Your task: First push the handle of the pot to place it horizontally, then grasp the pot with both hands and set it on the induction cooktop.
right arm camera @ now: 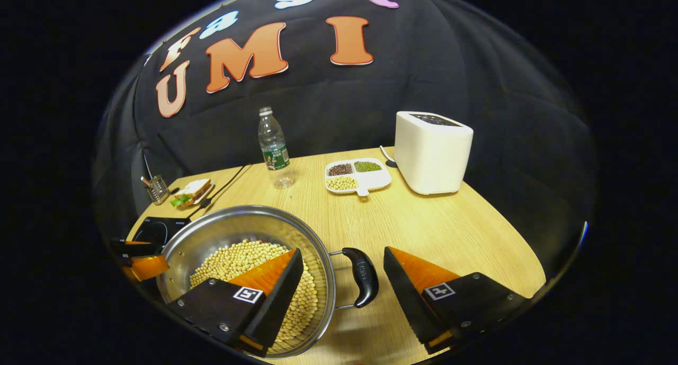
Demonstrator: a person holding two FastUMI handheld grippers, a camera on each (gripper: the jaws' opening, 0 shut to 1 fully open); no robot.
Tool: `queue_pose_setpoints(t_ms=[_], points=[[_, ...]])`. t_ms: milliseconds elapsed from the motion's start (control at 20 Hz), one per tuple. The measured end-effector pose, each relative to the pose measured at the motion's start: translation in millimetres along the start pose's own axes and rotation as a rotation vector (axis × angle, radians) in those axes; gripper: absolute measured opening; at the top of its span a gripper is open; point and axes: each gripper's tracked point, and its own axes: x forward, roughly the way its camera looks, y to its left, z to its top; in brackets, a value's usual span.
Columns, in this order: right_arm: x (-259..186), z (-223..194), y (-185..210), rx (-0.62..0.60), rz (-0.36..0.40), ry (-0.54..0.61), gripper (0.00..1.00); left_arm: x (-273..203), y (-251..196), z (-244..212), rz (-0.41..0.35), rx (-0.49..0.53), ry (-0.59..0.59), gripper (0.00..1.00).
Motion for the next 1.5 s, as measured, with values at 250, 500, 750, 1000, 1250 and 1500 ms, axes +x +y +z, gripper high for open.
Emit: queue_pose_setpoints(t_ms=[250,500,750,1000,1250,1500], points=[[13.6,-17.3,-0.9,-0.010,0.004,0.076,0.95,13.5,-4.2,-2.2,-0.006,-0.028,0.025,0.99],[9.8,-22.6,-11.3,0.004,0.044,0.084,0.63,28.9,-8.6,0.8,0.020,0.035,0.045,0.97],[4.9,-21.5,-29.7,0.029,0.021,0.082,0.58,45.5,-13.2,4.1,0.048,0.025,0.080,0.67],[2.4,-23.7,-37.1,0.046,0.018,0.074,0.57,57.1,-23.0,-8.5,0.000,-0.008,0.164,0.65],[0.1,-24.6,-40.9,0.066,0.001,0.084,0.57,60.6,-25.8,-6.2,0.017,-0.010,0.199,0.62],[-16.4,-23.7,-40.8,0.110,-0.010,0.090,0.52,57.8,-27.3,-13.5,0.011,-0.012,0.229,0.55]])
